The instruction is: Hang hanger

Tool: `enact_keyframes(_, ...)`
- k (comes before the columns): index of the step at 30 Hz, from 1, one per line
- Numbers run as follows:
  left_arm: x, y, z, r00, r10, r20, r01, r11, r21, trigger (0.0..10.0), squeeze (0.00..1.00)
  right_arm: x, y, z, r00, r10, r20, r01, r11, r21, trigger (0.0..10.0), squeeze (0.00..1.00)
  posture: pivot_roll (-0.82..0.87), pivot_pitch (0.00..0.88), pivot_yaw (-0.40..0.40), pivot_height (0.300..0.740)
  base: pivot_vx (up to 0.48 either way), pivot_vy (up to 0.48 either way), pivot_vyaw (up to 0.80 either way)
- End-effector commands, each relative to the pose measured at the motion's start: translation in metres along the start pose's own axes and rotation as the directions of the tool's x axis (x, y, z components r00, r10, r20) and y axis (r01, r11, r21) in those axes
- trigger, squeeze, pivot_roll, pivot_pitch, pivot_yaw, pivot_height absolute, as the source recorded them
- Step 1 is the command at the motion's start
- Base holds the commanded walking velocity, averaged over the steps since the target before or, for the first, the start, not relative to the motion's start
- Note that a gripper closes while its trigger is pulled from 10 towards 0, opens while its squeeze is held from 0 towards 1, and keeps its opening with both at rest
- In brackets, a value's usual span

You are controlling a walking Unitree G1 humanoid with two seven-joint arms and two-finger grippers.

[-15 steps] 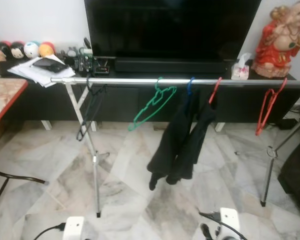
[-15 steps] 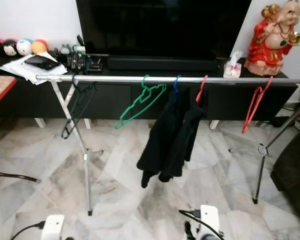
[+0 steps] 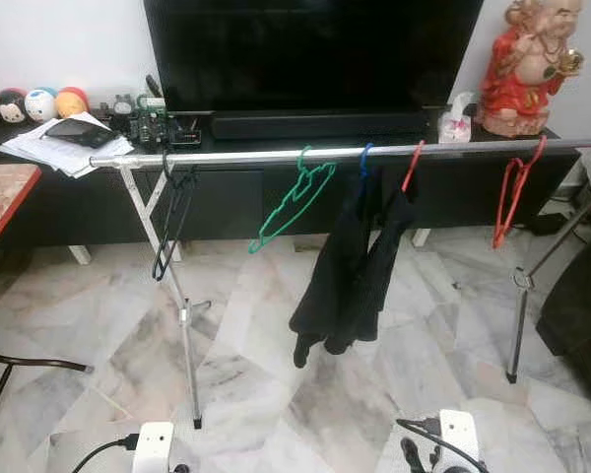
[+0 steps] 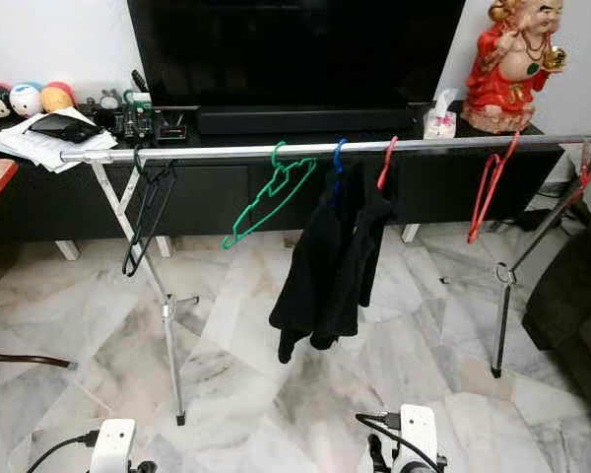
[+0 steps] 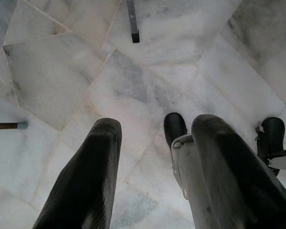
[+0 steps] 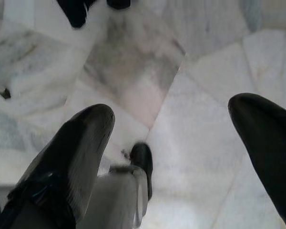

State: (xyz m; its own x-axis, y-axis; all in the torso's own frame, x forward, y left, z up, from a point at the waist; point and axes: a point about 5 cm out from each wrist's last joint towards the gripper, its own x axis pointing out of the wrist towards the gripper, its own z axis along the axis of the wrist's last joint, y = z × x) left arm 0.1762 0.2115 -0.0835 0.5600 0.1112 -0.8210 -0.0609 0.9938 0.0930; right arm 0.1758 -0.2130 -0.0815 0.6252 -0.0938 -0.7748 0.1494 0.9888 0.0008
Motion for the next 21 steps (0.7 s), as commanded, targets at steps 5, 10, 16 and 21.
enact_keyframes(5, 0.0, 0.0, 0.0, 1.0, 0.001, 0.006, -0.001, 1.0, 0.009, 10.0, 0.0, -0.001, -0.004, 0.014, 0.989, -0.028, 0.144, 0.026, 1.0, 0.015, 10.0, 0.0, -0.09, 0.0, -0.027, 0.74, 0.259, 0.0, 0.0)
enact_keyframes(10, 0.0, 0.002, 0.003, 1.0, 0.006, 0.015, -0.006, 1.0, 0.01, 10.0, 0.0, -0.003, -0.003, 0.021, 0.973, -0.008, 0.229, -0.002, 0.999, 0.04, 10.0, 0.0, -0.1, 0.0, -0.028, 0.74, 0.334, 0.0, 0.0)
enact_keyframes(16, 0.0, 0.0, 0.005, 1.0, 0.006, 0.025, -0.007, 1.0, 0.011, 10.0, 0.0, -0.007, 0.025, 0.133, 0.784, 0.006, 0.621, -0.007, 1.0, 0.0, 10.0, 0.0, -0.09, 0.0, -0.029, 0.74, 0.383, 0.0, 0.0)
enact_keyframes(21, 0.001, -0.002, 0.007, 0.999, 0.0, 0.032, 0.0, 1.0, 0.014, 10.0, 0.0, -0.013, 0.032, 0.152, 0.724, 0.028, 0.689, -0.041, 0.999, 0.003, 10.0, 0.0, -0.1, 0.0, -0.029, 0.74, 0.43, 0.0, 0.0)
